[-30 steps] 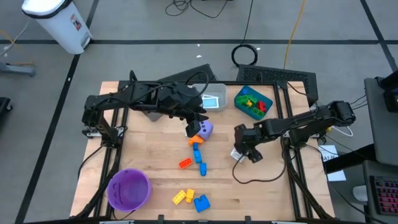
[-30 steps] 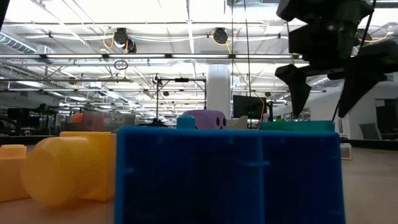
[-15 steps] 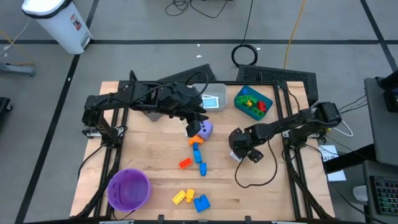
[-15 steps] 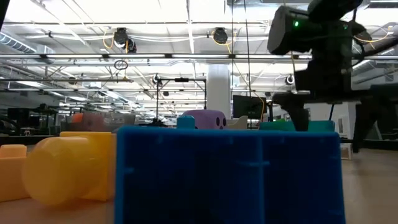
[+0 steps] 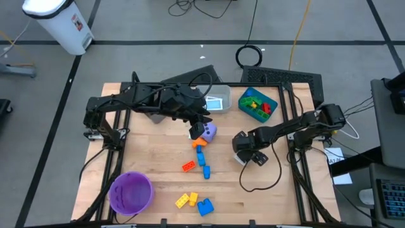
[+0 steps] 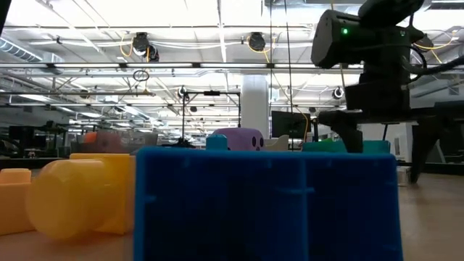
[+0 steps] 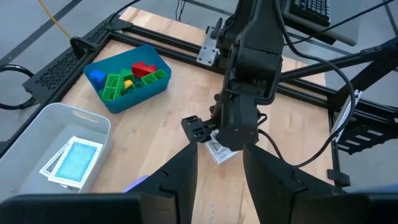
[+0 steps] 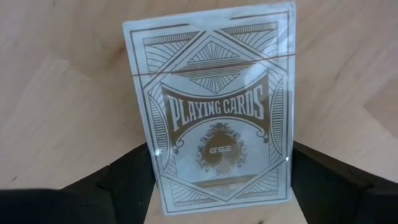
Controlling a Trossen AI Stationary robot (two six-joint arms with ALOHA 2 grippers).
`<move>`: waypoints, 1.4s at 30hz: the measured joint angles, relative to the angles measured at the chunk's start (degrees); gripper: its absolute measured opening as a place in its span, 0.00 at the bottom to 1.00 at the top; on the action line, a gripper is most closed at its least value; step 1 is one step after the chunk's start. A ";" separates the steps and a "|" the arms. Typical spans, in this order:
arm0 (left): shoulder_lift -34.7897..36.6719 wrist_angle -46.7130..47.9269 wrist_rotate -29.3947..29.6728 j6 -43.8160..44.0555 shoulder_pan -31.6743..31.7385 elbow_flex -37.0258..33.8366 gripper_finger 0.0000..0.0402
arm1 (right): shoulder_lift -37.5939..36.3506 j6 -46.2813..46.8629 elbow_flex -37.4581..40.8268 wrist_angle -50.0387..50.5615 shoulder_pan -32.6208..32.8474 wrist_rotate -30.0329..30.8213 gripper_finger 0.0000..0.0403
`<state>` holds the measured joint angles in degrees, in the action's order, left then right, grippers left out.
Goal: Pick & Place Toys
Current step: Put the brown deck of cards into the gray bin
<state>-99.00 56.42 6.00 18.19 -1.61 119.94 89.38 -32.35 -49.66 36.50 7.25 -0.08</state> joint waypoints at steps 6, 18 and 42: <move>0.00 0.00 0.00 -0.12 0.02 0.00 0.34 | -4.47 4.09 -4.35 4.50 -0.46 0.95 0.75; 0.43 -6.26 0.10 -2.98 0.42 0.00 0.34 | -5.66 4.94 -27.78 7.14 -15.22 1.42 0.75; 5.51 -16.63 -0.44 -5.63 -0.72 0.04 0.34 | 23.43 6.20 -46.65 7.01 -37.64 -7.71 0.75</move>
<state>-93.49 39.79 5.56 12.56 -2.32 119.98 112.81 -26.14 -96.31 43.52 -30.39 -7.79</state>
